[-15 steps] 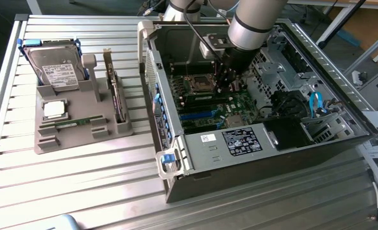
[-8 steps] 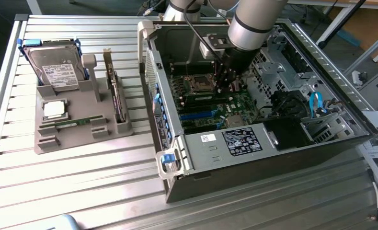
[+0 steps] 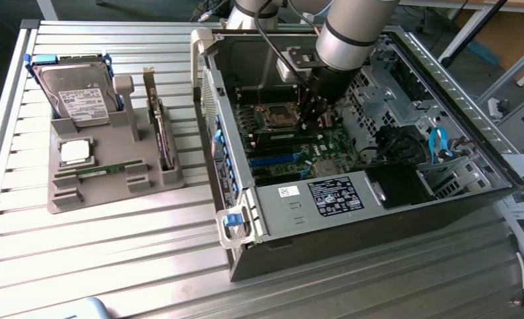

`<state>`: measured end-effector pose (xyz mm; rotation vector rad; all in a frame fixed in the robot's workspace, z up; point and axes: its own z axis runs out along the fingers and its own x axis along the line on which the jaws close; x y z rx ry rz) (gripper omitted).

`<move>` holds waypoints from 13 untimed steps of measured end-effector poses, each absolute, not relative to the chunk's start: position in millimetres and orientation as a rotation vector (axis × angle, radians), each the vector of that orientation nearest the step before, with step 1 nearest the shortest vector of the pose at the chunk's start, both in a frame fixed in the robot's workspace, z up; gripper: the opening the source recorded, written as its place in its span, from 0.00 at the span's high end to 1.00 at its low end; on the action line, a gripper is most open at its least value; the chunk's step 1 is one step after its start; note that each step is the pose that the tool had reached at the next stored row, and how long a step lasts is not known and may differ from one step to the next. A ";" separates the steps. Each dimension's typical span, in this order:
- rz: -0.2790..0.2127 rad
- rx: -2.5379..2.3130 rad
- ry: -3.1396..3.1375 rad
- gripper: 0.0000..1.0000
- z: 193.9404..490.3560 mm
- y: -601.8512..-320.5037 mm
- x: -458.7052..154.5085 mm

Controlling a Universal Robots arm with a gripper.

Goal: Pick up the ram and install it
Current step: 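Insert the ram into the slot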

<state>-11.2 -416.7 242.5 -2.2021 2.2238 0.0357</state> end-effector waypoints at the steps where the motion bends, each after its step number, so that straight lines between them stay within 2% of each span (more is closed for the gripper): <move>1: 0.036 -2.202 2.224 0.88 242.2 -416.7 -11.2; 13: 0.036 -2.203 2.223 0.88 241.0 -416.7 -10.9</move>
